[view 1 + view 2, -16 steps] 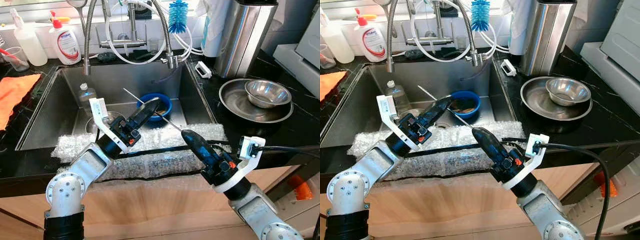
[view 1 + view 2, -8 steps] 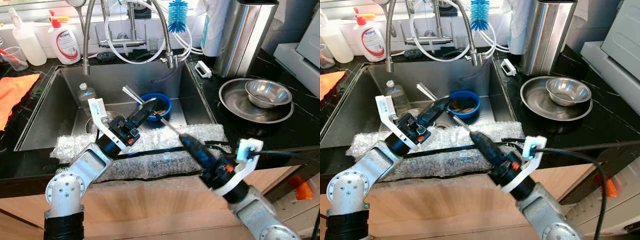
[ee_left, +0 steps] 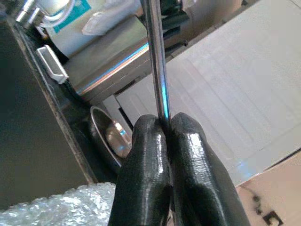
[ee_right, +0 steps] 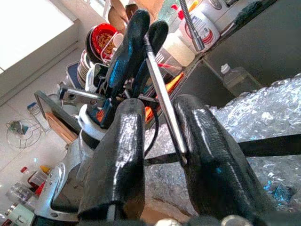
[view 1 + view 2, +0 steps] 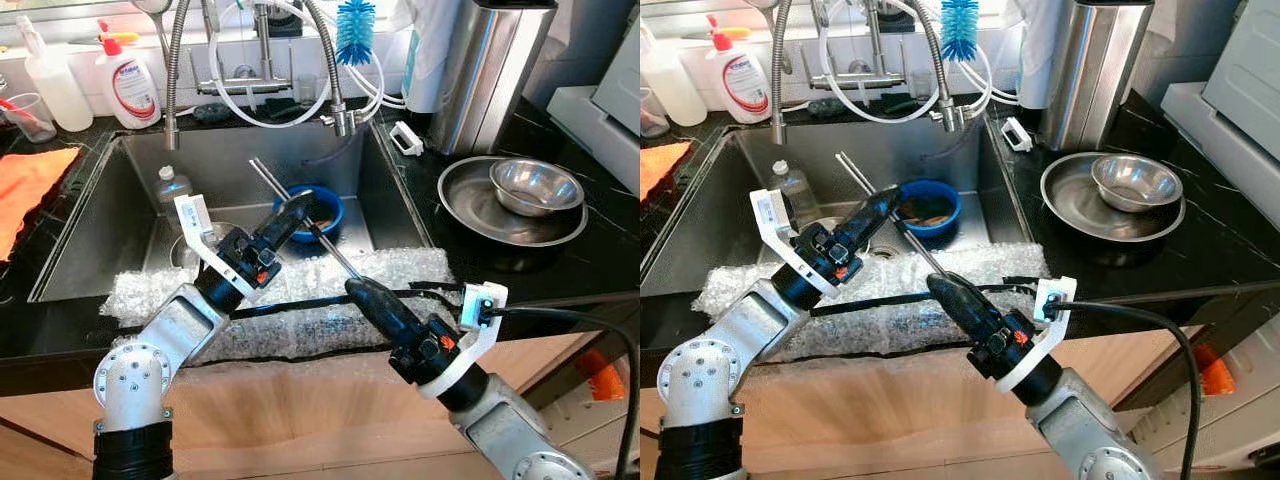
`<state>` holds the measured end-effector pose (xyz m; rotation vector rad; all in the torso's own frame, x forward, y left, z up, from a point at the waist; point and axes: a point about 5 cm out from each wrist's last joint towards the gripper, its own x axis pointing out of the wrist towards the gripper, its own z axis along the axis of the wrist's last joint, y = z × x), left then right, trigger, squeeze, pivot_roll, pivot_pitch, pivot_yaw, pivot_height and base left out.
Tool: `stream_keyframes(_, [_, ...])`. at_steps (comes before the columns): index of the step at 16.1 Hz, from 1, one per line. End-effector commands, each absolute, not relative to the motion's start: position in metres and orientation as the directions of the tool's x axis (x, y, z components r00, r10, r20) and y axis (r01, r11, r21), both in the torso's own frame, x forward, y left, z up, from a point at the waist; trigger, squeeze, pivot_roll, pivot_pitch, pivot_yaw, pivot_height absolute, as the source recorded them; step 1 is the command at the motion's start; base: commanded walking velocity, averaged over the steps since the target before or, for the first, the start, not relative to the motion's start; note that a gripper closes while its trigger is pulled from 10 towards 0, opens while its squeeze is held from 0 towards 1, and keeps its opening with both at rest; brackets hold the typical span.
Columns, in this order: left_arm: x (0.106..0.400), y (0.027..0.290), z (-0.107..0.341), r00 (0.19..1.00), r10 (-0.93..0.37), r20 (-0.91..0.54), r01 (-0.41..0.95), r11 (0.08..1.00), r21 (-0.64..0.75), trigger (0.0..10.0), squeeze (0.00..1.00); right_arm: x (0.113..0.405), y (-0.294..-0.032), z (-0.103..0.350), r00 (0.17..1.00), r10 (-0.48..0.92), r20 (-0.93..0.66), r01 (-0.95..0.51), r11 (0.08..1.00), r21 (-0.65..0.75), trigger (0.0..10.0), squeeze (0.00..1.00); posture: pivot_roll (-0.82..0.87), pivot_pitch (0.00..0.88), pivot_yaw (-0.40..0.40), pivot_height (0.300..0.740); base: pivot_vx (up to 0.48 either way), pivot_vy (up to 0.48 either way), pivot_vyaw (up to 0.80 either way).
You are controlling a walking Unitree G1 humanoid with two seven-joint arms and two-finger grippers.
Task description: Kitchen organization
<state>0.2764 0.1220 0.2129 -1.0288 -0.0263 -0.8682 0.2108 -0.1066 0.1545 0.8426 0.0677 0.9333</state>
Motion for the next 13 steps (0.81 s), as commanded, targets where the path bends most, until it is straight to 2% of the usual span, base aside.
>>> stream_keyframes(1, [0.284, 0.142, 0.220, 0.746, -0.510, 0.428, 0.609, 0.263, -0.748, 0.0, 0.00, 0.210, -0.104, 0.157, 0.601, 0.739, 0.304, -0.699, 0.302, 0.648, 10.0, 1.00, -0.08, 0.032, 0.033, 0.740, 0.000, 0.000, 0.00])
stream_keyframes(2, [0.286, 0.146, 0.221, 0.758, -0.487, 0.434, 0.602, 0.265, -0.753, 0.0, 0.00, 0.210, -0.104, 0.156, 0.606, 0.737, 0.299, -0.696, 0.310, 0.647, 10.0, 0.95, -0.08, 0.032, 0.033, 0.740, 0.000, 0.000, 0.00])
stream_keyframes(3, [0.287, 0.149, 0.222, 0.765, -0.468, 0.443, 0.599, 0.262, -0.757, 0.0, 0.00, 0.211, -0.105, 0.156, 0.609, 0.735, 0.298, -0.695, 0.313, 0.647, 10.0, 0.02, -0.08, 0.032, 0.033, 0.740, 0.000, 0.000, 0.00])
stream_keyframes(4, [0.289, 0.154, 0.228, 0.769, -0.445, 0.459, 0.607, 0.286, -0.741, 0.0, 0.00, 0.211, -0.104, 0.155, 0.611, 0.735, 0.292, -0.693, 0.319, 0.646, 10.0, 0.00, -0.08, 0.032, 0.033, 0.740, 0.000, 0.000, 0.00])
stream_keyframes(5, [0.291, 0.158, 0.234, 0.774, -0.407, 0.485, 0.608, 0.264, -0.749, 0.0, 0.00, 0.212, -0.104, 0.155, 0.610, 0.738, 0.289, -0.693, 0.321, 0.646, 10.0, 0.00, -0.08, 0.033, 0.033, 0.740, 0.000, 0.000, 0.00])
stream_keyframes(8, [0.296, 0.172, 0.241, 0.805, -0.307, 0.508, 0.587, 0.286, -0.757, 0.0, 0.00, 0.212, -0.104, 0.155, 0.614, 0.735, 0.287, -0.694, 0.331, 0.639, 10.0, 0.00, -0.08, 0.033, 0.034, 0.740, 0.000, 0.000, 0.00])
stream_keyframes(9, [0.303, 0.182, 0.249, 0.839, -0.210, 0.501, 0.543, 0.383, -0.748, 0.0, 0.00, 0.217, -0.108, 0.153, 0.653, 0.710, 0.265, -0.669, 0.375, 0.642, 10.0, 0.00, -0.08, 0.033, 0.034, 0.740, 0.000, 0.000, 0.00])
stream_keyframes(10, [0.307, 0.186, 0.254, 0.853, -0.155, 0.499, 0.512, 0.437, -0.739, 0.0, 0.00, 0.219, -0.109, 0.152, 0.670, 0.698, 0.251, -0.658, 0.403, 0.636, 10.0, 0.00, -0.09, 0.032, 0.034, 0.740, 0.000, 0.000, 0.00])
stream_keyframes(11, [0.310, 0.190, 0.257, 0.862, -0.109, 0.496, 0.483, 0.478, -0.734, 1.1, 0.00, 0.222, -0.110, 0.152, 0.690, 0.684, 0.237, -0.645, 0.434, 0.629, 10.0, 0.00, -0.08, 0.031, 0.033, 0.740, 0.000, 0.000, 0.00])
stream_keyframes(12, [0.313, 0.192, 0.262, 0.869, -0.097, 0.486, 0.434, 0.624, -0.650, 10.0, 0.00, 0.229, -0.112, 0.154, 0.729, 0.652, 0.210, -0.624, 0.506, 0.596, 10.0, 0.00, -0.08, 0.033, 0.035, 0.740, 0.000, 0.000, 0.00])
stream_keyframes(13, [0.315, 0.191, 0.262, 0.877, -0.100, 0.470, 0.371, 0.762, -0.531, 10.0, 0.00, 0.235, -0.111, 0.152, 0.753, 0.646, 0.126, -0.617, 0.625, 0.478, 10.0, 0.00, -0.09, 0.033, 0.035, 0.740, 0.000, 0.000, 0.00])
